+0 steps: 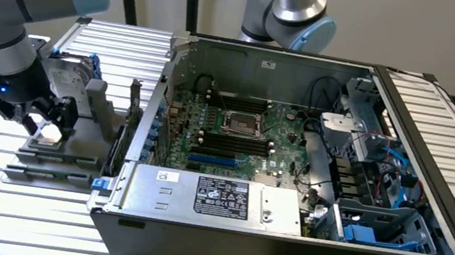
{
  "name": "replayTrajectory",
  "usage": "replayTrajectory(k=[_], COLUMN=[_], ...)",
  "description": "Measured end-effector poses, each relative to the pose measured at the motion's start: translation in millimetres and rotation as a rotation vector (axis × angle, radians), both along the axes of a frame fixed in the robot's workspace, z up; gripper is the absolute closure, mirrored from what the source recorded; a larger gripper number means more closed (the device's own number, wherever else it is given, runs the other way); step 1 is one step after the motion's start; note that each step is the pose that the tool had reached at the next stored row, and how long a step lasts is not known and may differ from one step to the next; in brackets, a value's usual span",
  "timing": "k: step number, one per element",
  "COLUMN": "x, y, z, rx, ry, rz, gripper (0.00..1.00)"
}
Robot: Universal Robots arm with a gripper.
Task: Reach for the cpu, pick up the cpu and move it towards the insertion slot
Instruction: 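Pick up the cpu and move it towards the insertion slot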
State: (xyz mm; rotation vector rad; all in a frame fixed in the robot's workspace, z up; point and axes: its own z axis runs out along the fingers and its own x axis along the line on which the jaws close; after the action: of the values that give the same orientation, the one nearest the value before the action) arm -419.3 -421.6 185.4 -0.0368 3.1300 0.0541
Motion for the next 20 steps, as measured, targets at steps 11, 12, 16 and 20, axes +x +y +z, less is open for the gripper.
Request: replayTrajectory(k=[11,12,16,20], x=[0.0,0.0,0.0,0.0], y=[0.1,0.1,0.1,0.1], z=[-0.3,-0.2,-0.2,-0.2], rx=[-0.0023,-0.0023,-0.0024,-0.0024], ry=[0.0004,0.0004,0.0004,0.0007], rz=[0.000,0.000,0.000,0.000], gripper=[0.31,0.31,0.38,0.40])
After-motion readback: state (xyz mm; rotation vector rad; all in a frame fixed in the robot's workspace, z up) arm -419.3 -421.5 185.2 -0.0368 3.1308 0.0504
